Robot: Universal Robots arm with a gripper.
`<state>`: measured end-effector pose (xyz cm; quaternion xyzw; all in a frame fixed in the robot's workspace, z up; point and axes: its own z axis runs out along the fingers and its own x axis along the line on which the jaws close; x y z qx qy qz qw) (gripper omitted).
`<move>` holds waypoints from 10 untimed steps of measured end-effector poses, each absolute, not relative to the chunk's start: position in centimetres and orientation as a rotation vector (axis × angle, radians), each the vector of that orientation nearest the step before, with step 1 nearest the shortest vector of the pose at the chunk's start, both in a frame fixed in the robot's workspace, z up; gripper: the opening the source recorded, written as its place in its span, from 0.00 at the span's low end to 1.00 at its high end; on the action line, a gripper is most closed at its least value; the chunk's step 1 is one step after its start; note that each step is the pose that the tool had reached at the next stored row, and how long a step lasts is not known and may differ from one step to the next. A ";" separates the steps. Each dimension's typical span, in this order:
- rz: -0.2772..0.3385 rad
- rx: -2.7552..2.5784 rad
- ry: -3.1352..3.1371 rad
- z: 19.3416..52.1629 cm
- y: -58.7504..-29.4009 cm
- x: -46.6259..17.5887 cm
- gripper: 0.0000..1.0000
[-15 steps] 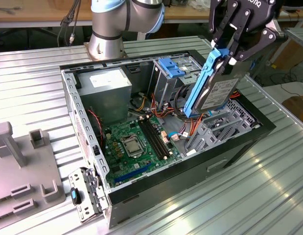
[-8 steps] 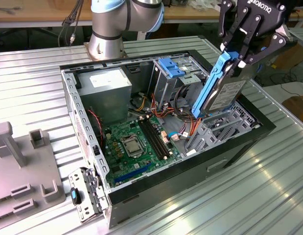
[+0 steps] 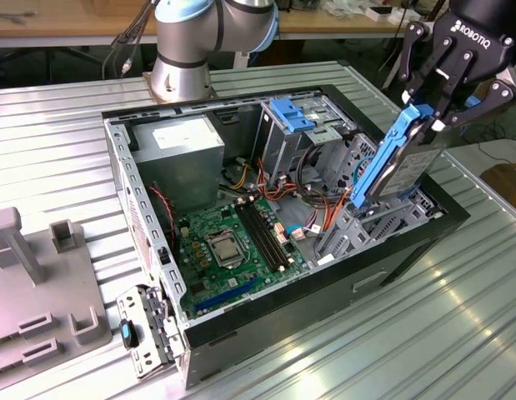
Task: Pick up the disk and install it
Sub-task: 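Insert the disk into the insertion slot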
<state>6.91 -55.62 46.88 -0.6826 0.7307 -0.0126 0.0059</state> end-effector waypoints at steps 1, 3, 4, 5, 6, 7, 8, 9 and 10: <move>-0.039 -2.136 2.287 46.6 -55.7 6.9 0.37; -0.039 -2.136 2.287 46.5 -55.7 6.9 0.37; -0.039 -2.136 2.287 46.4 -55.7 6.9 0.37; -0.040 -2.136 2.287 46.3 -55.7 6.9 0.37; -0.040 -2.136 2.287 46.3 -55.7 6.9 0.37; -0.039 -2.136 2.287 46.2 -55.7 6.9 0.37; -0.039 -2.136 2.287 46.1 -55.7 6.9 0.37; -0.040 -2.136 2.287 46.0 -55.7 6.9 0.37; -0.039 -2.136 2.287 46.0 -55.7 6.9 0.37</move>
